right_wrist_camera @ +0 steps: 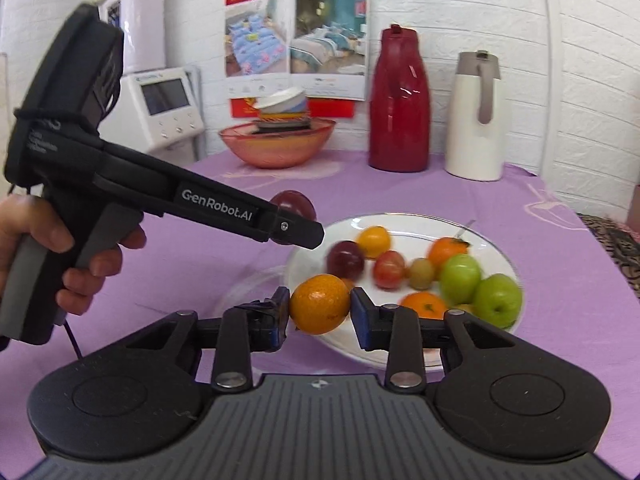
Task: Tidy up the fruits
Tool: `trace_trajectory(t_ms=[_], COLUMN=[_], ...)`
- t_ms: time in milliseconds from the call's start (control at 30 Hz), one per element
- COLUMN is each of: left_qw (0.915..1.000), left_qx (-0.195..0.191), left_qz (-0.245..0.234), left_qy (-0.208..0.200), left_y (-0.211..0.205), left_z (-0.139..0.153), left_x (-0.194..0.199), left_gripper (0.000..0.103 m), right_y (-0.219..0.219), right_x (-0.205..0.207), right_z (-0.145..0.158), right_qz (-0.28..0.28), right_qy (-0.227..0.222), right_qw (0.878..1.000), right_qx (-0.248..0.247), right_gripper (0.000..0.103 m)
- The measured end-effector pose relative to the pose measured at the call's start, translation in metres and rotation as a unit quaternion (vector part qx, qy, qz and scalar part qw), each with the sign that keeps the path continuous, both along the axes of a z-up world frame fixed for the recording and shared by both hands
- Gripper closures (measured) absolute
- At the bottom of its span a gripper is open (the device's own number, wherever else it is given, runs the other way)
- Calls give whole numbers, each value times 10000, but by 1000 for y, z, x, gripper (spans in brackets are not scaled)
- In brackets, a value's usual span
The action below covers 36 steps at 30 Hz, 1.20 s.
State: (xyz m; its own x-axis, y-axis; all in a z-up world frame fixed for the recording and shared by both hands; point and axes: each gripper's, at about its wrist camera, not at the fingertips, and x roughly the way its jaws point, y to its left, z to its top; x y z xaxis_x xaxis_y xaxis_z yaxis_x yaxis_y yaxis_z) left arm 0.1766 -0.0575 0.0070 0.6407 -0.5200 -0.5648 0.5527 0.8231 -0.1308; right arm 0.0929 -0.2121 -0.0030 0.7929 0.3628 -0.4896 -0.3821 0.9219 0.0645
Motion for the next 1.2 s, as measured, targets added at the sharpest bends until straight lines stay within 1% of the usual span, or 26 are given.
trace_trajectory(t_ms=[167,367,500,633,700,733,767,800,900,967,1100,1200], left_qw=[9996,9991,9992,9996,9998,9997,9994,9988,9955,9933,9869,9817], left_qx=[120,245,249,219,156,113,61,-22,-215,-208,-84,-88], left_qz=[-199,-243,-229,-169,-28,82,189,321,700,906,1381,1677], left_qy=[141,248,207,70,-105,-195,-275,-375,-604,-682,-824,-897], left_y=[-23,-30,-32,-30,-26,-23,-19,-15,-3,3,16,26], left_z=[-9,-19,-20,-14,-7,-2,2,9,26,36,52,59], left_x=[10,17,18,12,5,1,-3,-8,-25,-36,-63,-86], left_gripper=[0,0,0,0,0,0,0,0,0,0,0,0], right_y=[-7,-8,-5,-5,-5,-5,-6,-7,-10,-13,-28,-41], right_x=[7,12,15,16,13,10,6,2,-10,-16,-30,-39], right_z=[-7,-12,-15,-16,-13,-12,-9,-7,3,11,32,46], right_qz=[-46,-53,-104,-105,-70,-65,-61,-77,-109,-139,-270,-472], right_qy=[68,140,170,151,102,41,-42,-148,-370,-400,-376,-259], right_qw=[9999,9999,9998,9998,9999,10000,10000,9999,9992,9990,9989,9985], right_qx=[-87,-41,-43,-5,-40,-45,-42,-32,-85,-117,-120,-75], right_gripper=[45,45,45,43,37,26,5,0,0,0,0,0])
